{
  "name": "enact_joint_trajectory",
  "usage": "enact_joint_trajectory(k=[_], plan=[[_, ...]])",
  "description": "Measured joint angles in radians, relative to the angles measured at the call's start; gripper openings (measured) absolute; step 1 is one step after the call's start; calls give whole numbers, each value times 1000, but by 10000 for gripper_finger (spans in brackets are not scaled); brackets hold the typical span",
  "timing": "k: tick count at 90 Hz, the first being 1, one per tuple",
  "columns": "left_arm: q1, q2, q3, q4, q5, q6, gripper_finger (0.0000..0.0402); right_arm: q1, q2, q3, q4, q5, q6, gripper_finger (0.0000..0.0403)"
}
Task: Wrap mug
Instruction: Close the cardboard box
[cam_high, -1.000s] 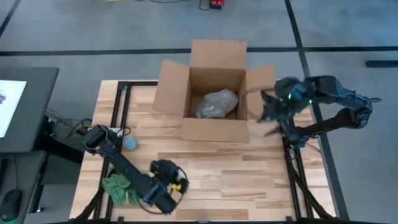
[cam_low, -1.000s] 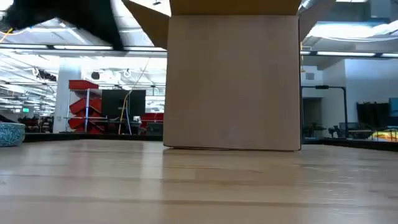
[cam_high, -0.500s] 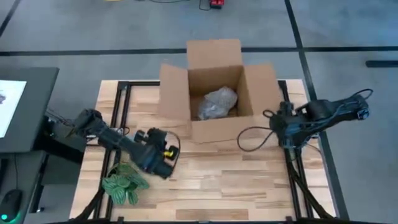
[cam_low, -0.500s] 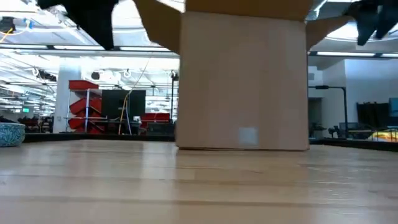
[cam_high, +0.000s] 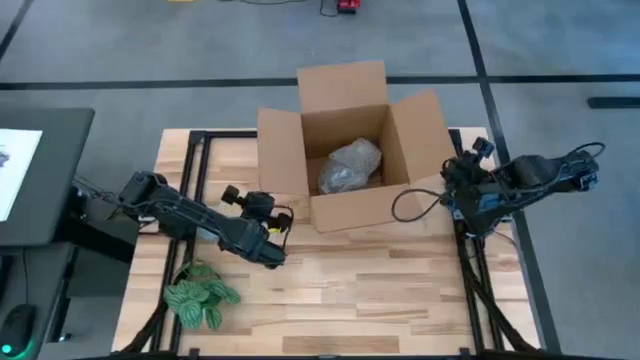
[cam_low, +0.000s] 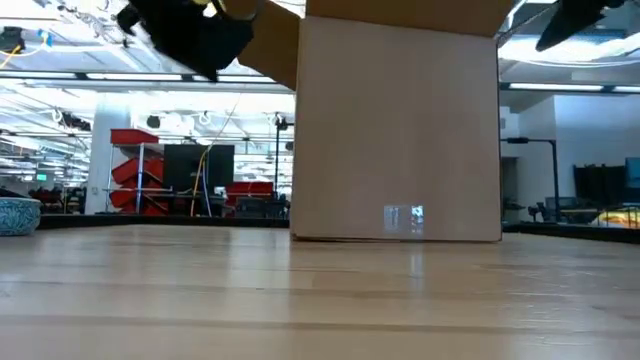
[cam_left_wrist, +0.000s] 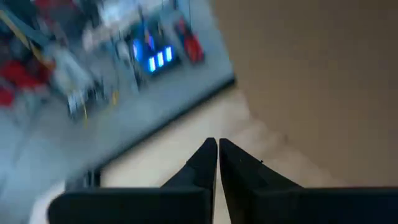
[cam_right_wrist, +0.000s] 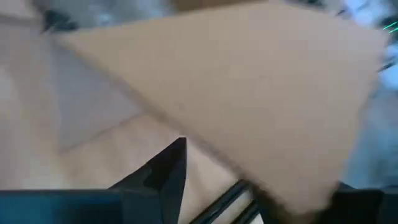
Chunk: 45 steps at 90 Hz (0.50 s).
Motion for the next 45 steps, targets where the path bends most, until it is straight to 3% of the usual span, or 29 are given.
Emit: enact_joint_trajectory(k=[11, 19, 28, 45], plan=[[0, 0, 24, 18, -215, 66, 0, 31, 5, 0, 176, 45, -185, 137], [3, -2, 70, 13, -221, 97, 0, 52, 17, 0, 343, 42, -367, 137], [9, -2, 112, 41, -224, 266, 0, 57, 39, 0, 499, 33, -506, 137], [-26, 0, 188, 133, -230, 611, 0, 11, 110, 1, 551, -33, -581, 136]])
